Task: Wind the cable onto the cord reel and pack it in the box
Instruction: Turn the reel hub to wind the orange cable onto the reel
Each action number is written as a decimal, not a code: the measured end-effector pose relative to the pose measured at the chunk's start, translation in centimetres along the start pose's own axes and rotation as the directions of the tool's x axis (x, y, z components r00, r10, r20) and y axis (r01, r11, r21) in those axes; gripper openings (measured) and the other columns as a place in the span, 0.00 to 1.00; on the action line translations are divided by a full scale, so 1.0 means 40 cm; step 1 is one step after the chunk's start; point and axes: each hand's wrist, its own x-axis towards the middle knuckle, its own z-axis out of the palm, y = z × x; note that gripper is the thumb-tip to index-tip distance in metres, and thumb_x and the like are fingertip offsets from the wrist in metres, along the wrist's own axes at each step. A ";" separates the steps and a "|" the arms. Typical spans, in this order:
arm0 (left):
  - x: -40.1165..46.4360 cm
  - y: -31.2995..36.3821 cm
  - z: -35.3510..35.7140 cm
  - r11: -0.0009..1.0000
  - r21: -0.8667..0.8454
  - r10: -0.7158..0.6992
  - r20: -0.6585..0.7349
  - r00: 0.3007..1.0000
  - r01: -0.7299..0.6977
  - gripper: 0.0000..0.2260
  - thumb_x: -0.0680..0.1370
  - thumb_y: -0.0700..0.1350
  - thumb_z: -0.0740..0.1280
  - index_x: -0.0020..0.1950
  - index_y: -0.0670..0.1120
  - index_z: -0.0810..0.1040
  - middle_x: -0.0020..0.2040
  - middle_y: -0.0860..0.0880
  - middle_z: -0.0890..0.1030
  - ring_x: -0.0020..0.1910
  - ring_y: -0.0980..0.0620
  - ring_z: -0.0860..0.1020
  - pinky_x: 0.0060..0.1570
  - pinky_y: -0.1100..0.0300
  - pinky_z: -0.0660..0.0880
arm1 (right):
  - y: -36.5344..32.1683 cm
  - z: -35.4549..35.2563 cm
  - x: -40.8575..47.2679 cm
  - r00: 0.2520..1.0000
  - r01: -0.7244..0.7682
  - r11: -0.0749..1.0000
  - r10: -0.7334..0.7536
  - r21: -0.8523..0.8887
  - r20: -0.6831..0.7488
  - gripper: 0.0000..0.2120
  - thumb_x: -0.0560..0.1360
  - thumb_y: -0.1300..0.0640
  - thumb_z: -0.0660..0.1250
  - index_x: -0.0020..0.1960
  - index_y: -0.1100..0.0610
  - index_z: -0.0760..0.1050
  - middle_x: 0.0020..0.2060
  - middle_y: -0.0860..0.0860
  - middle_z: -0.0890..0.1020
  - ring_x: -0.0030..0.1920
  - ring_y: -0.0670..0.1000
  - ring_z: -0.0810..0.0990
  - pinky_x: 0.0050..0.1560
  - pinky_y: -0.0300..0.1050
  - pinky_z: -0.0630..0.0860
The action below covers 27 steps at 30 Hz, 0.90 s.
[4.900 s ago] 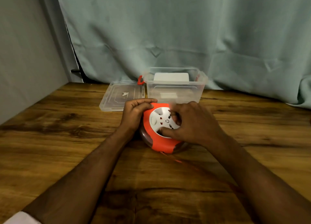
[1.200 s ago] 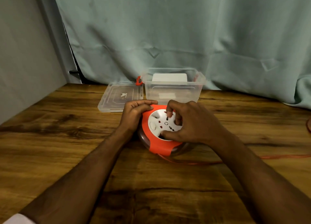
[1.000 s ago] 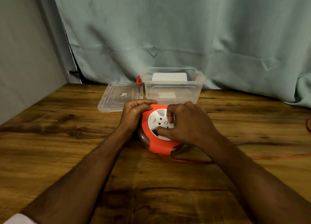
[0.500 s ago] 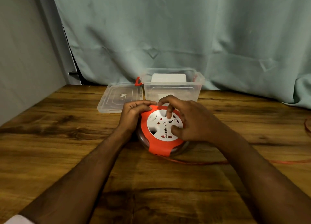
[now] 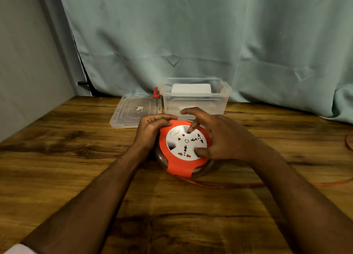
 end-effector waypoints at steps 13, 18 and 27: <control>0.001 -0.001 0.001 1.000 -0.017 -0.002 -0.037 0.999 0.002 0.11 0.76 0.32 0.64 0.52 0.37 0.84 0.50 0.38 0.85 0.45 0.43 0.84 0.44 0.55 0.82 | -0.029 0.046 0.004 0.986 -0.138 0.985 0.126 -0.107 -0.113 0.26 0.63 0.29 0.74 0.51 0.44 0.71 0.39 0.41 0.80 0.42 0.46 0.79 0.39 0.41 0.69; 0.002 0.002 0.003 1.000 -0.024 0.006 -0.028 1.000 -0.007 0.11 0.76 0.31 0.63 0.52 0.35 0.84 0.49 0.37 0.85 0.44 0.44 0.84 0.43 0.56 0.83 | -0.075 0.089 0.021 0.937 -0.291 0.953 0.265 -0.089 -0.228 0.26 0.67 0.29 0.71 0.30 0.47 0.65 0.44 0.44 0.83 0.48 0.49 0.79 0.46 0.43 0.68; 0.007 -0.003 0.002 1.000 -0.020 0.012 -0.036 0.999 -0.013 0.11 0.76 0.31 0.63 0.53 0.34 0.84 0.50 0.37 0.85 0.46 0.41 0.83 0.45 0.53 0.82 | -0.059 0.044 0.013 0.972 -0.143 0.989 0.148 0.042 -0.184 0.09 0.73 0.52 0.73 0.50 0.46 0.75 0.34 0.45 0.81 0.36 0.43 0.79 0.38 0.41 0.75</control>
